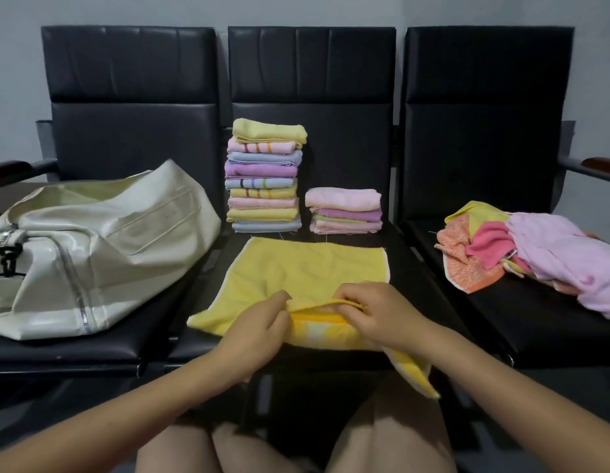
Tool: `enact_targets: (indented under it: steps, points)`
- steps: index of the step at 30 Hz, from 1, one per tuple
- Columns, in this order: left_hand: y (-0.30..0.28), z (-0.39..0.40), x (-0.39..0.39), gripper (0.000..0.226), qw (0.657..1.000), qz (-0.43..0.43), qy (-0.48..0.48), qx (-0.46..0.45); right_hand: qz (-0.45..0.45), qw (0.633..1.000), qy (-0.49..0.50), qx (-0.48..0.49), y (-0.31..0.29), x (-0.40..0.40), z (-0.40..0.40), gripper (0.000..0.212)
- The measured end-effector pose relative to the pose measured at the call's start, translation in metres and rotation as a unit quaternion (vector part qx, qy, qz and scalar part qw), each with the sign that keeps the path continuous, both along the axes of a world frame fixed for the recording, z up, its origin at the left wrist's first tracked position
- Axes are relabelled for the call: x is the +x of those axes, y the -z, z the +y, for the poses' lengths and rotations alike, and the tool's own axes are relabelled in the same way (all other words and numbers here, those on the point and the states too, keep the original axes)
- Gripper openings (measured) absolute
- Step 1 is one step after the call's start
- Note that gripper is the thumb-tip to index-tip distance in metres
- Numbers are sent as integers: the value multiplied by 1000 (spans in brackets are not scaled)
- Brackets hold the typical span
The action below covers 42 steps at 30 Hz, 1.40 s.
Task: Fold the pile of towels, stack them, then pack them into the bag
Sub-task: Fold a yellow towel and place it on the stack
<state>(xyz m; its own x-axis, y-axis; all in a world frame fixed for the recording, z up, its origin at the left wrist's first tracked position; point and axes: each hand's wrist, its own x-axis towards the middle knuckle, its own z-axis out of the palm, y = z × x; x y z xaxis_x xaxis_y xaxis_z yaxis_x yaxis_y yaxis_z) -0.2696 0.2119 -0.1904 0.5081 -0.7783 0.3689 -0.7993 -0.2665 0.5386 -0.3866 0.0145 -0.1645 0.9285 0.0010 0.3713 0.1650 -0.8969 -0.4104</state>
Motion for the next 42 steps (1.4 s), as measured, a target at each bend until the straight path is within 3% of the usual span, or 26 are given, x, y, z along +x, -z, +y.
enact_targets:
  steps: [2, 6, 9, 13, 17, 19, 21, 23, 26, 29, 34, 38, 42]
  points:
    - [-22, -2, 2, 23, 999, 22, -8, 27, 60, 998, -7, -8, -17, 3, -7, 25]
    - [-36, -11, 27, 42, 985, -25, -72, 153, 230, 973, 27, -25, -32, 18, -40, 25]
    - [-36, -22, 48, 38, 975, -59, -69, 204, 275, 959, 56, -36, -35, 30, -62, 27]
    - [-60, -32, 68, 16, 972, -134, -61, 181, 219, 970, 84, 65, -52, 44, -78, 29]
    - [-87, -43, 100, 17, 955, -229, -113, 152, 105, 975, 133, 147, -72, 64, -94, 26]
    - [-89, -50, 126, 22, 964, -190, -116, 148, 60, 974, 159, 150, -69, 76, -101, 20]
    - [-82, -57, 151, 25, 982, -77, -113, 134, 51, 976, 173, 123, -50, 87, -108, 22]
    - [-66, -63, 169, 31, 984, -7, -128, 127, 86, 977, 179, 79, -18, 97, -115, 23]
    - [-24, -66, 184, 35, 976, 32, -167, 135, 142, 964, 219, 55, 35, 103, -121, 23]
    - [9, -67, 186, 28, 970, 19, -198, 136, 144, 949, 248, 129, 52, 107, -129, 23]
    - [9, -79, 187, 28, 969, 10, -199, 145, 165, 942, 249, 151, 30, 118, -153, 28]
    - [15, -90, 186, 31, 962, 17, -209, 174, 93, 932, 313, 156, 25, 130, -171, 18]
    - [19, -97, 191, 26, 959, 17, -215, 186, 100, 925, 354, 97, 56, 136, -176, 23]
